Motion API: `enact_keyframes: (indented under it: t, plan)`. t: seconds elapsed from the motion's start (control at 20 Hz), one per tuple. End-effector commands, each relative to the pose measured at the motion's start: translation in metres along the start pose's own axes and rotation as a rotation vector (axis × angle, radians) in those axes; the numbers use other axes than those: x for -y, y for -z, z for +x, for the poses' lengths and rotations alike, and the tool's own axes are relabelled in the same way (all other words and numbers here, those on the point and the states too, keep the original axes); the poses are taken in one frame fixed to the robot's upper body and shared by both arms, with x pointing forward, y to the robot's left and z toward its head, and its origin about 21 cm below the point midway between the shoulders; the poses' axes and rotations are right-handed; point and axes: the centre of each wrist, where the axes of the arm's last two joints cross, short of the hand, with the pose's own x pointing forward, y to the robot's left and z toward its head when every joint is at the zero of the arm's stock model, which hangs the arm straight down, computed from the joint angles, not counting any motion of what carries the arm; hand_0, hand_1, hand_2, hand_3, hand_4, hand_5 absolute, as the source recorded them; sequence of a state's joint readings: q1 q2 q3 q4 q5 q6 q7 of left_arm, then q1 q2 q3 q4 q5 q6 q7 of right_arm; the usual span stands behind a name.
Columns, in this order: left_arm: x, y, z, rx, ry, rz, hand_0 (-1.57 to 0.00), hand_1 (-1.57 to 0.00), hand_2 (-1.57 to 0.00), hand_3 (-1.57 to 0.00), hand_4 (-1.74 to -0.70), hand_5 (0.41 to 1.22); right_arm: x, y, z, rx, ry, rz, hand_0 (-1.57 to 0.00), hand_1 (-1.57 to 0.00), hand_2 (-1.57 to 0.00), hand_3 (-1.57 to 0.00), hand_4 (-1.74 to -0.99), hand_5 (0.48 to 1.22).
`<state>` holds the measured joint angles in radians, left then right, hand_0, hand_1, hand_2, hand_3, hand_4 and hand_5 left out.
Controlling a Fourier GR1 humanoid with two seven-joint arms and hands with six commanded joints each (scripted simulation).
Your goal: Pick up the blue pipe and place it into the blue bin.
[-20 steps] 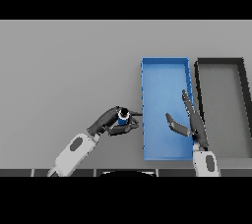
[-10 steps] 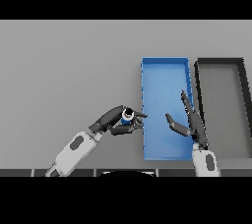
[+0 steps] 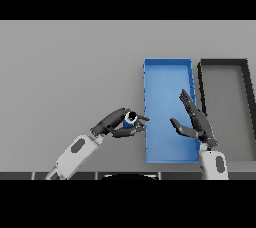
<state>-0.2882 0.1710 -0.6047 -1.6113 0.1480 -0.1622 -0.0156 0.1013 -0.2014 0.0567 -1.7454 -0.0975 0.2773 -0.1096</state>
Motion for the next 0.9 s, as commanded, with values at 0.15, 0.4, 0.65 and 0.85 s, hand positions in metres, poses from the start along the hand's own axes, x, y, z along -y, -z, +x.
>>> enact_keyframes:
  t: [0.15, 0.4, 0.65, 0.85]
  plan:
    - [0.0, 0.001, -0.001, -0.001, 0.003, -0.002, -1.57, -1.57, -1.57, -1.44, -1.73, 1.221, 0.009, 0.013, 0.046, 0.054, 0.01, 0.215, 0.0, 0.0, 0.0, 0.0, -1.25, 0.532]
    - [-0.003, 0.003, -0.006, -0.018, 0.011, 0.001, -1.57, -1.57, -1.57, -1.44, -1.73, 1.221, -0.01, 0.035, 0.093, 0.111, -0.039, 0.456, 0.0, 0.0, 0.0, 0.0, -1.305, 0.522]
    - [0.0, 0.002, -0.006, -0.003, 0.015, -0.007, -1.57, -1.57, -1.57, -1.44, -1.73, 1.221, -0.03, 0.059, 0.125, 0.135, -0.098, 0.626, 0.0, 0.0, 0.0, 0.0, -1.3, 0.529]
    - [-0.002, 0.003, -0.006, 0.001, 0.007, -0.019, -1.57, -1.57, -1.57, -1.44, -1.73, 1.221, -0.047, 0.074, 0.131, 0.16, -0.133, 0.736, 0.0, 0.0, 0.0, 0.0, -1.282, 0.53]
